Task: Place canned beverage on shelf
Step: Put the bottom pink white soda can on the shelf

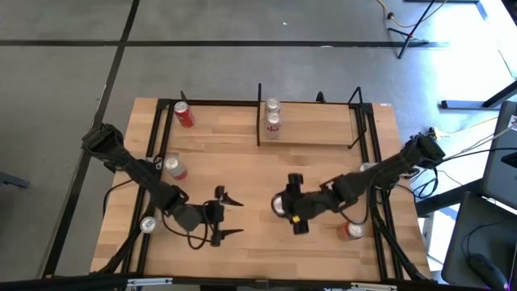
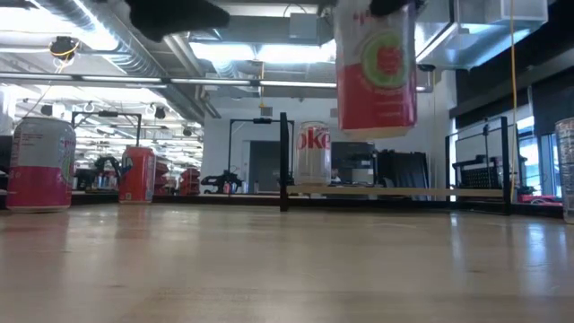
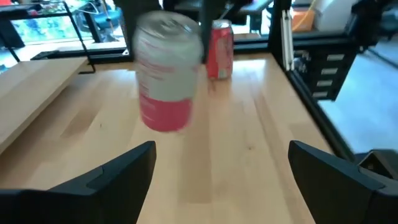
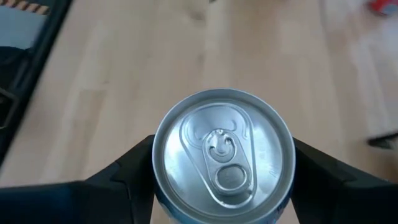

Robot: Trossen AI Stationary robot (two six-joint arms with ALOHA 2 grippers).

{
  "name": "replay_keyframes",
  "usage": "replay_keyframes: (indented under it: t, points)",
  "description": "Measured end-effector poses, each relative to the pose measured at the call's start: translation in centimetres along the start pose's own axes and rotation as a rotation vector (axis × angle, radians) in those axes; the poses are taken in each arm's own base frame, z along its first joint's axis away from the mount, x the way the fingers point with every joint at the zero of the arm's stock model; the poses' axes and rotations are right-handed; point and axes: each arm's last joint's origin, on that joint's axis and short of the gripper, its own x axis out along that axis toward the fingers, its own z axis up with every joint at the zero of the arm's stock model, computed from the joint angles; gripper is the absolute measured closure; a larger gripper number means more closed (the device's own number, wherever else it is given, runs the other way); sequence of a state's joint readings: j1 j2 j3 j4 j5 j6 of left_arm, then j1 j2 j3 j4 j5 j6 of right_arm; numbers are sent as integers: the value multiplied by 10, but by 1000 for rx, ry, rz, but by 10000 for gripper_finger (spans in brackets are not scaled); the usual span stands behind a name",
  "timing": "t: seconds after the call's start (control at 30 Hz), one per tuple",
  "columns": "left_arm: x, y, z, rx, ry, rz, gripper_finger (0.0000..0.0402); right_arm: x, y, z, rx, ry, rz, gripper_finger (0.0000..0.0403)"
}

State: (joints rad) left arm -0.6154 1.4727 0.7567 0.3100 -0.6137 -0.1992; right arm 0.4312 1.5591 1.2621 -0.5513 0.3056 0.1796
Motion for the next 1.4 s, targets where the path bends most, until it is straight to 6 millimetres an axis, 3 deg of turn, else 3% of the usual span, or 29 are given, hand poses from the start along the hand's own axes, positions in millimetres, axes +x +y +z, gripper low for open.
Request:
replay_keyframes:
  t: [0.27, 0.47, 0.57, 1.0, 1.2, 1.4]
  points:
    - [13, 24, -6, 64, 100, 49, 50, -2, -69, -12, 64, 47, -95, 148]
    - [22, 47, -9, 96, 164, 149, 50, -5, -139, -48, 133, 28, -133, 148]
    - [27, 56, -9, 97, 179, 127, 50, -16, -173, -59, 171, -14, -151, 148]
    - [44, 104, -7, 120, 232, 20, 50, -39, -293, -109, 194, -108, -227, 148]
    - [47, 118, -6, 105, 238, 12, 50, -25, -331, -135, 223, -171, -165, 148]
    - [48, 120, -6, 102, 240, 12, 50, -11, -341, -143, 201, -209, -108, 148]
